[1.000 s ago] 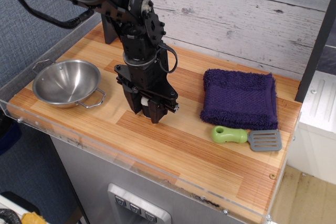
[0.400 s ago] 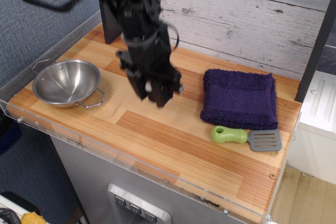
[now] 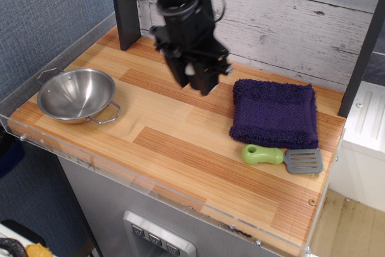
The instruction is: Place the sushi on the blue cloth.
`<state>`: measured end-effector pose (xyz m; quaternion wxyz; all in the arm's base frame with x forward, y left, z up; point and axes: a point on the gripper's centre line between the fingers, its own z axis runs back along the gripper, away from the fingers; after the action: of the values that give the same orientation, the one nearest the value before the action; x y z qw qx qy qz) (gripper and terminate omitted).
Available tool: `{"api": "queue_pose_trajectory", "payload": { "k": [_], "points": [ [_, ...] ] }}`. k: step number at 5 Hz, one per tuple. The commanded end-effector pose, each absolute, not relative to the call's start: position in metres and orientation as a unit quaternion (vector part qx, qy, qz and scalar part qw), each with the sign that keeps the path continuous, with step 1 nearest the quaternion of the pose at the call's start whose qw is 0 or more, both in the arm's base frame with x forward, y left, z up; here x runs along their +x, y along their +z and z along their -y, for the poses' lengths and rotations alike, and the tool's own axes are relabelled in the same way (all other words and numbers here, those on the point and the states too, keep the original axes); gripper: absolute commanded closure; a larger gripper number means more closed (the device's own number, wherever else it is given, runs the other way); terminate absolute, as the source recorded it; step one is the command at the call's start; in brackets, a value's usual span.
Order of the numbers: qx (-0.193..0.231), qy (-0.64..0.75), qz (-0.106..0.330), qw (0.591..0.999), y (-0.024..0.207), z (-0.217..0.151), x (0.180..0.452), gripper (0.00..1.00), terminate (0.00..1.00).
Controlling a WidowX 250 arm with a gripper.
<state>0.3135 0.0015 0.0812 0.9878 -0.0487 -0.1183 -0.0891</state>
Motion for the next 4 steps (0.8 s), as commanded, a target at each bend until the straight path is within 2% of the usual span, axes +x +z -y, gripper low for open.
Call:
{"api": "queue_pose_trajectory", "payload": {
  "k": [1, 2, 3, 4],
  "points": [
    [-0.063, -0.135, 0.181, 0.972, 0.139, 0.065, 0.352, 1.00, 0.00],
    [-0.083, -0.150, 0.177, 0.969, 0.132, 0.094, 0.361, 1.00, 0.00],
    [-0.076, -0.160, 0.155, 0.972, 0.112, 0.099, 0.358, 1.00, 0.00],
    [-0.070, -0.161, 0.131, 0.976, 0.087, 0.088, 0.353, 1.00, 0.00]
  ]
}}
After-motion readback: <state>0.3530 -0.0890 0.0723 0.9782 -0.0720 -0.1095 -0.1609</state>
